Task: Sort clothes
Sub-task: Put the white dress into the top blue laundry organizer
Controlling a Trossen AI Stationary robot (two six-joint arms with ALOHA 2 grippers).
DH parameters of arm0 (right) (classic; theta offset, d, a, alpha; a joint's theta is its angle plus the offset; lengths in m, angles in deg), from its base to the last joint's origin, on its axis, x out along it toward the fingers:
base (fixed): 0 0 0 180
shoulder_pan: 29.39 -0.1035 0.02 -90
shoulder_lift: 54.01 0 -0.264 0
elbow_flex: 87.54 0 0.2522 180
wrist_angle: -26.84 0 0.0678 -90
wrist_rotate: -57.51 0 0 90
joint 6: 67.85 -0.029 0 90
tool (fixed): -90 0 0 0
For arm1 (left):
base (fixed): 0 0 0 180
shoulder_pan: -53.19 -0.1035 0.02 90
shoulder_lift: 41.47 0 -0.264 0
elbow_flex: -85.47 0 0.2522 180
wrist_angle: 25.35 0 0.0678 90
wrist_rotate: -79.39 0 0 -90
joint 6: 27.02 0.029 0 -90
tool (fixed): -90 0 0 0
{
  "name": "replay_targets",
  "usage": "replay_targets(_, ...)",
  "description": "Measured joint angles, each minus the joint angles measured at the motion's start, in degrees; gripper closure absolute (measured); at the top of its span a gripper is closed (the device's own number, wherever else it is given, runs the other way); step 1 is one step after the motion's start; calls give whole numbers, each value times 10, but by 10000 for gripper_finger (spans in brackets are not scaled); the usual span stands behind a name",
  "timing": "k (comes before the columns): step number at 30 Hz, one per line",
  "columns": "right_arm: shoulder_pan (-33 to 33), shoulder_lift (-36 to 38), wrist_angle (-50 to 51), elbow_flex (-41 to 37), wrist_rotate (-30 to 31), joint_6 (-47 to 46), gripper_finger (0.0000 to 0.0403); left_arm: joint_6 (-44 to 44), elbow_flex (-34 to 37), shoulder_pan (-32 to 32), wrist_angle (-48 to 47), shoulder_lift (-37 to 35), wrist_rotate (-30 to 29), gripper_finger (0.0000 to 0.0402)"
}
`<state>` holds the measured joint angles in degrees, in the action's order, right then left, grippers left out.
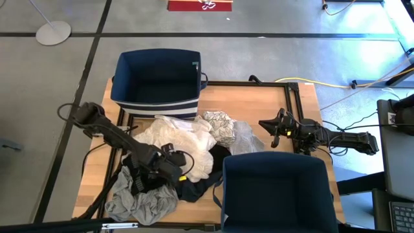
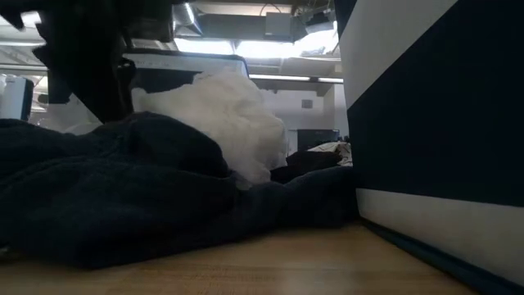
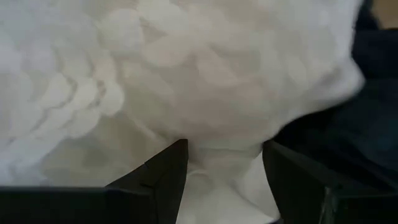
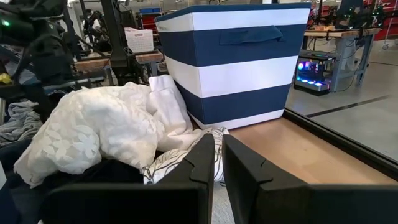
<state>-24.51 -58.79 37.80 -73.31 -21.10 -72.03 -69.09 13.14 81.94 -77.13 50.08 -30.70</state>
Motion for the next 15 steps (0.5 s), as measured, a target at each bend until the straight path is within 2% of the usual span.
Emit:
replay_targets(3, 0, 0, 0, 0, 0, 0, 368, 5, 0, 0, 2, 5, -18, 206)
replay_targets(6, 0, 0, 0, 0, 0, 0, 368, 13, 0, 0, 8, 5, -20, 226)
replay_targets(10, 0, 0, 0, 0, 0, 0, 368, 21, 0, 0, 14, 5, -21, 281)
replay_targets(15, 0, 0, 0, 0, 0, 0, 368, 18, 0, -1, 13, 5, -21, 370)
